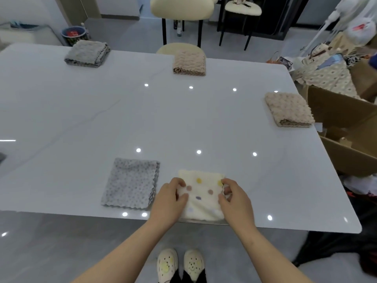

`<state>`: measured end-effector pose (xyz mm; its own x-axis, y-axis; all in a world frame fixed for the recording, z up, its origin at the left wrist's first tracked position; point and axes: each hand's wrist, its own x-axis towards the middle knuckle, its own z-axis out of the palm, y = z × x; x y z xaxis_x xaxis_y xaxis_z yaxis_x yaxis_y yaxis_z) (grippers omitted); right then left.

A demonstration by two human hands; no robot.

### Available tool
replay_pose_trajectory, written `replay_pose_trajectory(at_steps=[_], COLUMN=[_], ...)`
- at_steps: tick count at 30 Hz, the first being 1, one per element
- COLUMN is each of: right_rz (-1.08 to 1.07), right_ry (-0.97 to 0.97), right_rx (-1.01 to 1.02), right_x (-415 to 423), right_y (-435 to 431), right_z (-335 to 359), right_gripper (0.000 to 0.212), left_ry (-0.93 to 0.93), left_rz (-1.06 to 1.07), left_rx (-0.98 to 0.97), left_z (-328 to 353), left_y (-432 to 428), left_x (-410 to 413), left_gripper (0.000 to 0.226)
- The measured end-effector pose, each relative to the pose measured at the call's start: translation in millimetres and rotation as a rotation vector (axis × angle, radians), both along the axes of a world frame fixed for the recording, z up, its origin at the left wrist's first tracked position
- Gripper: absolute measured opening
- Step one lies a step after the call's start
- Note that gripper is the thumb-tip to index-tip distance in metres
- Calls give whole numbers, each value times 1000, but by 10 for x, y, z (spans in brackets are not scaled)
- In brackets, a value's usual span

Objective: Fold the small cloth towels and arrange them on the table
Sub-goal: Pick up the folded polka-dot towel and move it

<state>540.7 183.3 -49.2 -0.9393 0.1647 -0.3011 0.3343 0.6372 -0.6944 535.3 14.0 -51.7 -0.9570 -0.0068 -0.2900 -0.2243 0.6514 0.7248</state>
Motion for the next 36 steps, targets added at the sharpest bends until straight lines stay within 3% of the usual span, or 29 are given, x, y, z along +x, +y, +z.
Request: replay_pose_trajectory(at_steps=[6, 13, 19, 26, 36], right_rz=[-78, -25, -43, -75, 3], right_ry=[-20, -10, -46, 4, 124], right_rx=[-15, 103, 58, -12, -143], right_x=[-58, -95, -99, -115, -149], right_y=[12, -14, 3, -1, -431], right_z=[4, -2, -14, 53, 260], right_gripper=[19, 7, 4, 18, 15], left_ry=[-95, -113, -113, -85, 179], left_rz=[-152, -154, -152, -124, 183], left_rx=[-148, -161, -191, -200, -253], left_z=[35, 59, 62, 77, 233], left_y=[14, 29, 42, 49, -528], left_x=[-2, 5, 11, 17, -93], left_gripper=[58, 67, 68, 56, 27])
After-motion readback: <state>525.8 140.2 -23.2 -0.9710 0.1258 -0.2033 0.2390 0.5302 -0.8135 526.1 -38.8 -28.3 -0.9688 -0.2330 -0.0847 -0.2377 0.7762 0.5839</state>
